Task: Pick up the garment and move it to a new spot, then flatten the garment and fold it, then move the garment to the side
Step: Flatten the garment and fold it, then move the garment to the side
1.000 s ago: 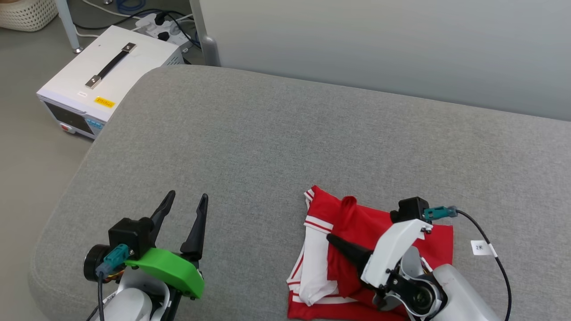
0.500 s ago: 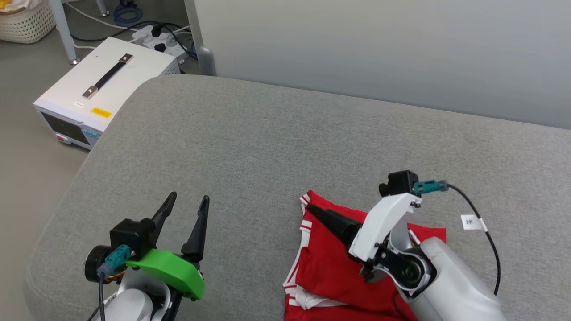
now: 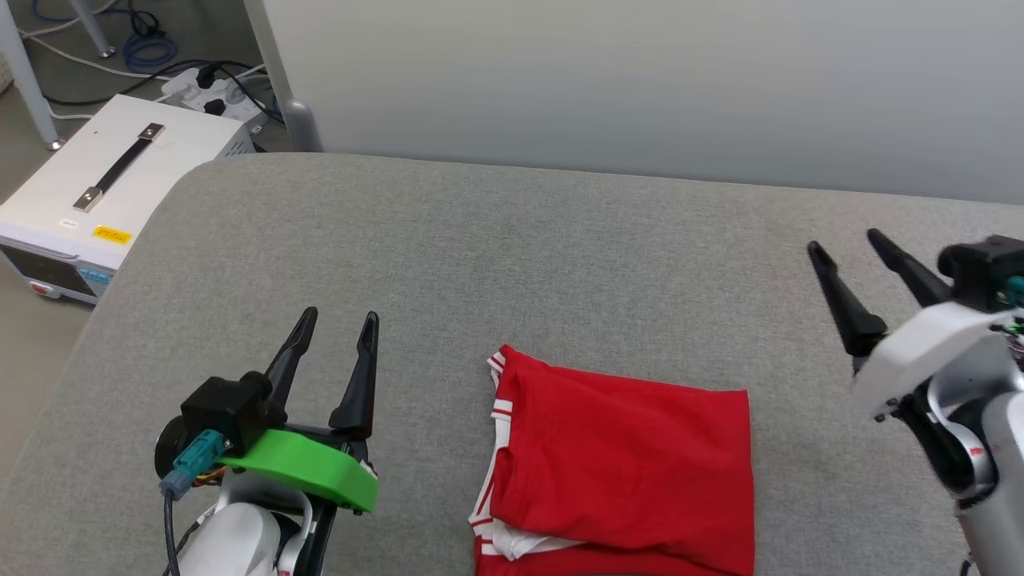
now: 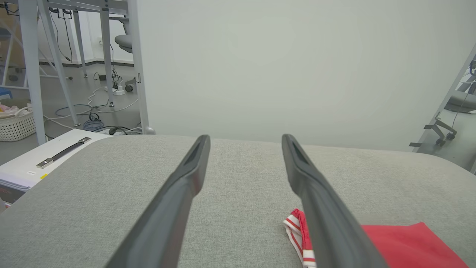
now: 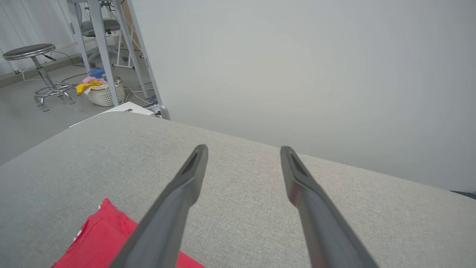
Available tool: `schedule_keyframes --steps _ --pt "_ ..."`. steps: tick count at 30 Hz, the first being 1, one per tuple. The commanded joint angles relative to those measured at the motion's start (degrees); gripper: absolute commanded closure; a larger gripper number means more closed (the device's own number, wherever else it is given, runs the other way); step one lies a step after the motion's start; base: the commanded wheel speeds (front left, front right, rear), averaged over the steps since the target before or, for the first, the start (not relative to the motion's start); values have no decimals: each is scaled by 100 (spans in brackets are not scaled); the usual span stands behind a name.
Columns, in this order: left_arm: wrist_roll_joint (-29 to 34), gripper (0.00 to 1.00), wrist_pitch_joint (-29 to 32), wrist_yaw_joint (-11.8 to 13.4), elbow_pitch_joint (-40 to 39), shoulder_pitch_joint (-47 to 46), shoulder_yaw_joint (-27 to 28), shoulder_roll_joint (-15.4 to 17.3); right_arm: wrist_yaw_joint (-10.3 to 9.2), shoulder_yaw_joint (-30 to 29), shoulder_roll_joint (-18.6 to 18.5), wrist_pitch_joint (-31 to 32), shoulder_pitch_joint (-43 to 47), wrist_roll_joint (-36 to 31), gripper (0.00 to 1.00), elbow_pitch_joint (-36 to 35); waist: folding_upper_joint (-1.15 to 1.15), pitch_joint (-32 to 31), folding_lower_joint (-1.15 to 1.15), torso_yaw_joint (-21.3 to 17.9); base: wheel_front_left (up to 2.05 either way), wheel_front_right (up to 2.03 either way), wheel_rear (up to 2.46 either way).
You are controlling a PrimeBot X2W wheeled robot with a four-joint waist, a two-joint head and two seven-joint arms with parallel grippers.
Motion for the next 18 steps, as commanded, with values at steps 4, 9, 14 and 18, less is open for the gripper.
schedule_keyframes --steps 4,9,14,18 --pt "238 0 -32 -136 -111 147 199 -203 2 -410 -201 -444 557 -380 0 -497 0 115 0 -174 0 0 0" --pt "474 0 -32 -298 -231 242 484 -431 2 -851 -4 -928 1222 -640 0 -1012 0 183 0 -268 0 0 0" --pt "743 0 -32 -473 -292 386 709 -677 2 -1139 447 -1349 1785 -907 0 -1366 0 237 0 -297 0 0 0" --pt "1047 0 -32 -685 -220 489 880 -929 2 -1364 1028 -1669 2188 -1268 0 -1446 0 292 0 -301 0 0 0"
